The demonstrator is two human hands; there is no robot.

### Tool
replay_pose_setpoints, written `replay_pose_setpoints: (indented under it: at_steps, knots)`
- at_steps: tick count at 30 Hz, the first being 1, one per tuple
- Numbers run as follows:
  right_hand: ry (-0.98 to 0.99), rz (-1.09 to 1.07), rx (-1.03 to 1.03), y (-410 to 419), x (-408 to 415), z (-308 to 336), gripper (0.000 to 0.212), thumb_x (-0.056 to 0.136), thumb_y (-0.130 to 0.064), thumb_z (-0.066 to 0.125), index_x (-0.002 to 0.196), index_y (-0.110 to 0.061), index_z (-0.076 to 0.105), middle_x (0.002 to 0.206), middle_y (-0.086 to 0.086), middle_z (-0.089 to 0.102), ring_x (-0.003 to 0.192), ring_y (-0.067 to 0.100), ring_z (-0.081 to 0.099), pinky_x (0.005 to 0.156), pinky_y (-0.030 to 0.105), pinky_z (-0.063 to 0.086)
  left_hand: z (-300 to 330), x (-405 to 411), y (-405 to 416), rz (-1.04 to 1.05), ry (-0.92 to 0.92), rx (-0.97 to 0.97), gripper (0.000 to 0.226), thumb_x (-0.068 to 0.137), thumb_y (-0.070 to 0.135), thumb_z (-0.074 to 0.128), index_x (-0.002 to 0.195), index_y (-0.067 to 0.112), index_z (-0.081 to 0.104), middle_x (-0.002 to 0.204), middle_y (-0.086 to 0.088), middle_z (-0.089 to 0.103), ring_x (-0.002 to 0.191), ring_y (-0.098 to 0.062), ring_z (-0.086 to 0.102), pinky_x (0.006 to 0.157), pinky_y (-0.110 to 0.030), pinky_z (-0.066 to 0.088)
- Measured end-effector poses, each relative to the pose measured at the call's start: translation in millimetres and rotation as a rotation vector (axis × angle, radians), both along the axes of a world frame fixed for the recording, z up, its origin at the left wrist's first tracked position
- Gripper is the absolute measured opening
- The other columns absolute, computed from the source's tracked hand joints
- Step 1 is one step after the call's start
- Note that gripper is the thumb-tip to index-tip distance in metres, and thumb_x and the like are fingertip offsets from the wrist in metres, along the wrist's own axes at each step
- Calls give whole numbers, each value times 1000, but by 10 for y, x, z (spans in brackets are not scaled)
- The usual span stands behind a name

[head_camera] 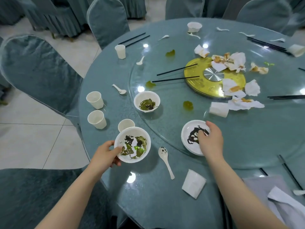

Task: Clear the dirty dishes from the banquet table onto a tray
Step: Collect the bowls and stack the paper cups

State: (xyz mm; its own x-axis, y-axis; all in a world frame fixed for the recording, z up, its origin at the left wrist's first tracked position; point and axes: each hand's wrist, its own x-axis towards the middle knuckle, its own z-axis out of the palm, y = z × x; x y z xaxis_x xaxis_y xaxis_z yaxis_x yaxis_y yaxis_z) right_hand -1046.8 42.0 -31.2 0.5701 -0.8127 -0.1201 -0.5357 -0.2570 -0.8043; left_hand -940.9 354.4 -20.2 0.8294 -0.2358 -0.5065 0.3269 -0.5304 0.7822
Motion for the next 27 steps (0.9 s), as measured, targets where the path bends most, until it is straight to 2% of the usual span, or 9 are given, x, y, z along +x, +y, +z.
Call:
replay_pose_setpoints:
  at_steps: [2,3,10,14,16,20,23,27]
  knots:
    - [-2,92,29,85,196,2,47,88,-12,54,135,-15,48,136,5,51,113,21,52,103,29,34,12,61,3,28,10,-10,13,93,24,55,106,24,56,68,0,73,48,-12,61,41,-19,41]
    - [6,142,40,132,313,-8,47,89,-14,54,135,-17,48,135,5,52,114,22,53,104,30,34,13,95,8,46,13,-12,13,93,25,55,106,24,56,67,1,72,47,-12,61,41,-19,41]
    - [76,470,-32,378,1152,-152,51,88,-22,61,137,-19,46,139,4,50,129,21,44,105,31,33,-8,210,107,146,8,-3,19,93,23,54,112,20,56,63,-2,71,46,-12,59,42,-21,40]
    - [138,623,-82,503,1542,-270,55,87,-27,62,140,-22,44,148,12,36,138,27,31,111,35,27,-21,208,219,207,25,3,22,94,20,53,116,20,56,67,-4,72,48,-13,60,42,-20,41]
    - [190,644,-162,519,1666,-334,51,87,-26,64,135,-18,49,143,12,38,131,31,37,110,38,32,-11,196,301,238,18,1,20,94,21,53,113,23,58,69,-5,73,50,-13,61,43,-20,42]
    - [143,574,-274,530,1713,-400,22,86,-17,63,107,-11,65,122,11,53,113,32,50,94,36,41,-1,158,480,315,-14,-24,16,94,23,53,106,28,62,75,-3,74,53,-13,63,48,-21,45]
    - [59,512,-231,589,1632,-351,12,84,-17,65,96,-16,67,111,6,59,106,27,53,81,28,37,-9,129,588,393,-24,-36,16,93,24,54,102,24,67,75,-3,73,54,-13,63,50,-23,47]
    - [-110,479,-83,751,1379,-141,11,81,-19,69,85,-29,65,100,-6,63,97,17,60,85,28,46,7,96,676,520,21,-137,15,93,14,53,95,19,67,72,-2,73,53,-14,67,45,-24,50]
